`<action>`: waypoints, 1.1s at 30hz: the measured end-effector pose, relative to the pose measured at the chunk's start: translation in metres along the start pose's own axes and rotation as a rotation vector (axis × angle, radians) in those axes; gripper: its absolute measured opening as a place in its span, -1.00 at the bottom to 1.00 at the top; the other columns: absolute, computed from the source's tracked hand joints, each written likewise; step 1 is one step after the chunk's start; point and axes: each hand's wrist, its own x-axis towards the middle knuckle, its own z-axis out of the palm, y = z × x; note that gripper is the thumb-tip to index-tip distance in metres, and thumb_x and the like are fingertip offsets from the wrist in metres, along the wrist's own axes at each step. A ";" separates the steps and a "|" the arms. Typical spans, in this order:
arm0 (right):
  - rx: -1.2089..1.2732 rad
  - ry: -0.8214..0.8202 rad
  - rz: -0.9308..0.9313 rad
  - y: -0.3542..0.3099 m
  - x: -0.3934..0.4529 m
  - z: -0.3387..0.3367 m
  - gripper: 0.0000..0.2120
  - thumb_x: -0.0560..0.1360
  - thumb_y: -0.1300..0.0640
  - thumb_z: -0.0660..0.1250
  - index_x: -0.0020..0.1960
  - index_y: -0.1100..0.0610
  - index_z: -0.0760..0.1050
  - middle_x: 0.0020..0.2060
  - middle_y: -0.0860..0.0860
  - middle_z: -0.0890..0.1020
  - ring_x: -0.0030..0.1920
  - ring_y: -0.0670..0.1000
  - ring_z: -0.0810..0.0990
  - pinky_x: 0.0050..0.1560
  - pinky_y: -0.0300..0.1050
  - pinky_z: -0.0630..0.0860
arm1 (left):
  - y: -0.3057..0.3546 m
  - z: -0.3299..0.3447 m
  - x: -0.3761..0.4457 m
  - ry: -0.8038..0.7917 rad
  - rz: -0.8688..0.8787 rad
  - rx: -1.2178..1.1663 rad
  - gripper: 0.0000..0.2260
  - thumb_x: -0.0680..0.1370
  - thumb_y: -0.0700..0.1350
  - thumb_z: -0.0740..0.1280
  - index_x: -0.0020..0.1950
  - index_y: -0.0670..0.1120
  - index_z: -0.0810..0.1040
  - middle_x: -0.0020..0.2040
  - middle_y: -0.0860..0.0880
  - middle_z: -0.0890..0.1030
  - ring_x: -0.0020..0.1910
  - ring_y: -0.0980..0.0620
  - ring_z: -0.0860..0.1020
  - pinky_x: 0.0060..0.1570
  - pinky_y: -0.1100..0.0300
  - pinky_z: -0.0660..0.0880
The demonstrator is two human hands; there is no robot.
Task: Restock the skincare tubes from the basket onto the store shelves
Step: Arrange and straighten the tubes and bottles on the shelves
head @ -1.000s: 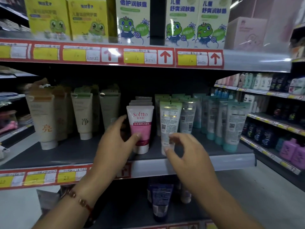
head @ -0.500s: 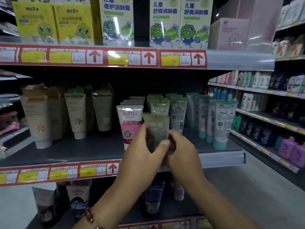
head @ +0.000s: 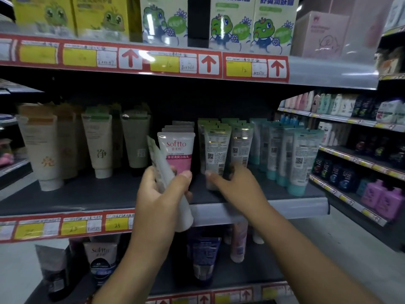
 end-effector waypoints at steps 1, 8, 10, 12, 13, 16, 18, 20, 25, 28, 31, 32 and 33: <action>-0.026 -0.012 0.009 -0.001 0.004 0.004 -0.57 0.38 -0.29 0.39 0.06 0.00 0.54 -0.14 -0.12 0.64 -0.14 -0.09 0.61 -0.15 -0.11 0.55 | 0.001 0.001 -0.001 -0.005 -0.017 -0.024 -0.86 0.48 -0.03 0.44 -0.05 -0.03 0.54 -0.21 -0.08 0.60 -0.21 -0.05 0.63 -0.20 0.12 0.57; 0.072 0.155 -0.051 -0.007 -0.014 -0.001 -0.77 0.35 -0.06 0.52 -0.13 0.01 0.54 -0.33 -0.14 0.60 -0.33 -0.19 0.56 -0.35 -0.22 0.44 | -0.001 0.000 -0.005 -0.074 -0.002 -0.076 -0.76 0.41 0.06 0.29 -0.14 -0.04 0.68 -0.20 -0.05 0.65 -0.21 0.07 0.61 -0.20 0.21 0.58; 0.106 0.149 -0.133 -0.013 -0.036 -0.013 -0.75 0.36 -0.04 0.51 -0.08 -0.03 0.49 -0.23 -0.12 0.62 -0.25 -0.19 0.58 -0.30 -0.29 0.47 | 0.000 -0.003 -0.005 -0.161 0.035 -0.060 -0.76 0.39 0.09 0.31 -0.13 0.01 0.70 -0.03 -0.03 0.69 -0.02 0.07 0.64 -0.04 0.16 0.57; 0.164 0.013 -0.246 -0.024 -0.060 -0.024 -0.77 0.37 0.03 0.51 -0.06 -0.04 0.50 -0.20 -0.12 0.64 -0.19 -0.16 0.61 -0.24 -0.30 0.53 | 0.001 -0.006 -0.007 -0.316 0.034 -0.099 -0.68 0.36 0.12 0.30 -0.07 -0.03 0.70 0.07 -0.03 0.69 0.08 0.03 0.65 0.00 0.16 0.59; 0.210 -0.109 -0.266 -0.027 -0.070 -0.027 -0.78 0.38 0.08 0.52 -0.03 -0.02 0.53 -0.17 -0.11 0.66 -0.15 -0.14 0.63 -0.18 -0.26 0.56 | 0.002 -0.006 -0.009 -0.373 0.012 -0.130 -0.64 0.36 0.12 0.30 -0.05 -0.08 0.68 0.07 -0.08 0.69 0.08 -0.04 0.65 0.02 0.08 0.61; 0.338 -0.490 -0.182 -0.026 -0.078 -0.037 -0.78 0.43 0.12 0.51 0.04 0.09 0.58 -0.09 -0.04 0.70 -0.09 -0.07 0.67 -0.08 -0.18 0.60 | 0.005 -0.006 -0.014 -0.390 -0.014 -0.195 -0.63 0.34 0.12 0.30 -0.08 -0.13 0.67 0.04 -0.20 0.68 0.06 -0.21 0.64 0.05 -0.15 0.60; 0.410 -0.494 -0.063 -0.025 -0.066 -0.043 -0.74 0.46 -0.07 0.44 -0.08 0.13 0.63 -0.18 0.01 0.70 -0.17 -0.06 0.65 -0.12 -0.21 0.57 | 0.008 -0.006 -0.015 -0.328 0.028 -0.156 -0.65 0.34 0.15 0.29 -0.15 -0.09 0.67 0.03 -0.24 0.66 0.09 -0.27 0.60 0.09 -0.16 0.55; 0.398 -0.218 0.055 -0.022 -0.041 -0.038 -0.61 0.47 -0.23 0.34 -0.14 0.11 0.67 -0.20 0.03 0.70 -0.15 -0.02 0.64 -0.09 -0.13 0.56 | 0.009 -0.007 -0.014 -0.285 0.042 -0.142 -0.66 0.34 0.16 0.28 -0.18 -0.07 0.66 0.02 -0.21 0.66 0.11 -0.27 0.59 0.12 -0.13 0.50; -0.142 -0.066 0.097 -0.021 0.018 0.003 -0.57 0.45 -0.26 0.31 -0.23 0.13 0.48 -0.31 0.02 0.54 -0.18 0.10 0.55 -0.37 -0.14 0.30 | 0.010 -0.012 -0.012 -0.268 0.059 -0.126 -0.66 0.34 0.13 0.27 -0.18 -0.09 0.67 -0.01 -0.17 0.68 0.12 -0.20 0.62 0.14 -0.08 0.49; -0.194 -0.002 0.226 -0.021 0.031 0.019 -0.54 0.39 -0.30 0.37 -0.16 0.12 0.47 -0.21 0.06 0.59 -0.12 0.14 0.60 -0.27 -0.12 0.38 | 0.012 -0.015 -0.010 -0.248 0.072 -0.132 -0.65 0.34 0.13 0.27 -0.17 -0.10 0.68 -0.04 -0.18 0.68 0.09 -0.22 0.62 0.14 -0.11 0.49; -0.242 0.039 0.216 -0.018 0.034 0.025 -0.63 0.42 -0.19 0.40 -0.11 0.12 0.46 -0.23 0.02 0.54 -0.15 0.11 0.55 -0.26 -0.12 0.37 | 0.011 -0.018 -0.008 -0.232 0.071 -0.129 -0.65 0.34 0.12 0.28 -0.15 -0.11 0.68 -0.01 -0.19 0.67 0.10 -0.23 0.62 0.19 -0.14 0.49; -0.233 0.054 0.202 -0.016 0.034 0.025 -0.68 0.42 -0.13 0.40 -0.13 0.12 0.48 -0.27 0.01 0.54 -0.17 0.11 0.55 -0.31 -0.14 0.35 | 0.011 -0.018 -0.007 -0.232 0.069 -0.128 -0.65 0.35 0.12 0.28 -0.14 -0.12 0.68 0.00 -0.20 0.67 0.10 -0.23 0.62 0.19 -0.15 0.49; -0.218 0.065 0.194 -0.014 0.034 0.024 -0.74 0.43 -0.08 0.39 -0.15 0.13 0.50 -0.28 0.02 0.55 -0.19 0.12 0.56 -0.35 -0.15 0.33 | 0.011 -0.018 -0.007 -0.233 0.067 -0.128 -0.64 0.35 0.12 0.28 -0.14 -0.12 0.68 0.01 -0.20 0.67 0.10 -0.22 0.62 0.19 -0.15 0.49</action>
